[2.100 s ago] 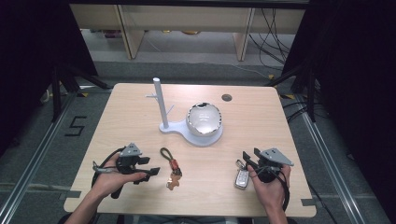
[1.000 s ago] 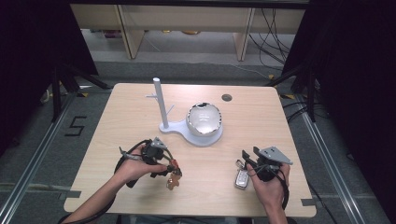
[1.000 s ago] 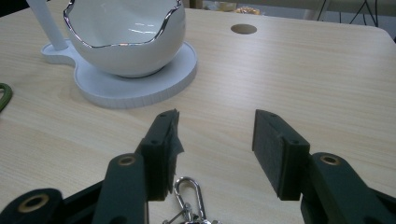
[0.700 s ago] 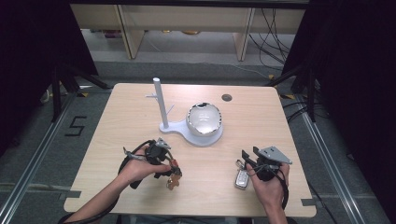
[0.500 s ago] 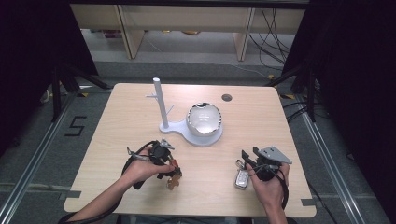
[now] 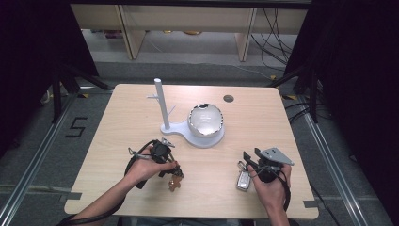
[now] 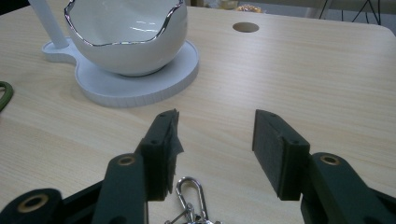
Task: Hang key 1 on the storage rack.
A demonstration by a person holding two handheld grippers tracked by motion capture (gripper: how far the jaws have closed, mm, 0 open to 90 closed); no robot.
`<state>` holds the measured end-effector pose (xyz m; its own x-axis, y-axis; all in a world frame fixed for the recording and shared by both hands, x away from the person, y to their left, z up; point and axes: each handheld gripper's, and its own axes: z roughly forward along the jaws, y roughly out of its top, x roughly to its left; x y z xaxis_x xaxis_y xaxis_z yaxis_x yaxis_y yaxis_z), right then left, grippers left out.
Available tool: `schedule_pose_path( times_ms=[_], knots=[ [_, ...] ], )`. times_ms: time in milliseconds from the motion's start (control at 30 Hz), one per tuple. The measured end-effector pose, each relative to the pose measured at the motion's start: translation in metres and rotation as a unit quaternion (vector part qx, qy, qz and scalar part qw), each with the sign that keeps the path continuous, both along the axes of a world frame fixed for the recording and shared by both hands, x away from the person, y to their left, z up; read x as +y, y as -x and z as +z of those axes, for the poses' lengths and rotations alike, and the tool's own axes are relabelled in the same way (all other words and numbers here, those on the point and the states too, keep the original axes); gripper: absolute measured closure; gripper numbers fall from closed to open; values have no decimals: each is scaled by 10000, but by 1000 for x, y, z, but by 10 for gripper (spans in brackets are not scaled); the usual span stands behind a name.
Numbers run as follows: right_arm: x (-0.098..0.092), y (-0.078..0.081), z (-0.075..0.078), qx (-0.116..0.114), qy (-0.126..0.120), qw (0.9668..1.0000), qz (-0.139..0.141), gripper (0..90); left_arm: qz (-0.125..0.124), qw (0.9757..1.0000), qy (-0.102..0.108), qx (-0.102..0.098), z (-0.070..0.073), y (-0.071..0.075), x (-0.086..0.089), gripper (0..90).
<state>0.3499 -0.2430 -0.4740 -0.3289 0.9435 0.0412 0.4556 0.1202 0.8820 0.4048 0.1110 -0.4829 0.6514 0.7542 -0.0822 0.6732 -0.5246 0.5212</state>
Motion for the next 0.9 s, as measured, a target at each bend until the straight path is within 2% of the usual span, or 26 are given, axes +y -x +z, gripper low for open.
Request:
schedule_pose_path(
  times_ms=[133, 200, 333, 367, 433, 467, 567, 600, 633, 700, 733, 767, 800, 867, 900],
  knots=[
    [0, -1, -1, -5, -88, 10000, 40, 511, 75, 9999, 76, -47, -3, -1, -3, 378],
    [0, -1, -1, -29, -88, 9999, 49, 511, 69, 10000, -72, -1, -4, -2, -4, 382],
    [0, -1, -1, -21, -79, 10000, 54, 511, 121, 9999, -30, -28, -6, -2, -7, 388],
    [0, -1, -2, -24, -81, 9999, 53, 511, 55, 10000, -73, -38, -5, -2, -7, 407],
    [-1, -1, -2, -28, -52, 10000, 51, 511, 82, 9999, -90, -64, -5, -1, -9, 432],
    [-1, -1, -2, -26, -78, 10000, 49, 510, 36, 9999, -154, -5, -3, -1, -9, 432],
    [0, -1, -2, -14, -46, 10000, 54, 511, 23, 9999, -116, 47, -4, 0, -10, 475],
    [0, -1, -2, 2, -76, 10000, 6, 510, 10, 9999, -50, 114, -4, 0, -9, 517],
    [-1, -1, -2, -19, -50, 10000, 51, 510, 10, 9999, -50, 114, -4, 0, -9, 534],
    [-2, -1, -2, 7, -41, 10000, 38, 510, -46, 9996, -9, 271, -3, 0, -7, 559],
    [-1, -1, -2, 39, -64, 10000, 28, 510, -93, 9993, 30, 349, -3, 0, -6, 591],
    [-1, -1, -2, 39, -64, 10000, 28, 510, -93, 9993, 30, 349, -3, 0, -6, 663],
    [-2, -1, -2, 44, -70, 10000, 28, 509, -135, 9989, 76, 443, -5, 0, -5, 695],
    [-1, -1, -2, 41, -62, 10000, 25, 509, -175, 9987, 101, 467, -5, 0, -4, 748],
    [1, 1, -2, 96, -141, 9998, -62, 509, -218, 9983, 90, 525, -4, 1, -3, 779]
  ],
)
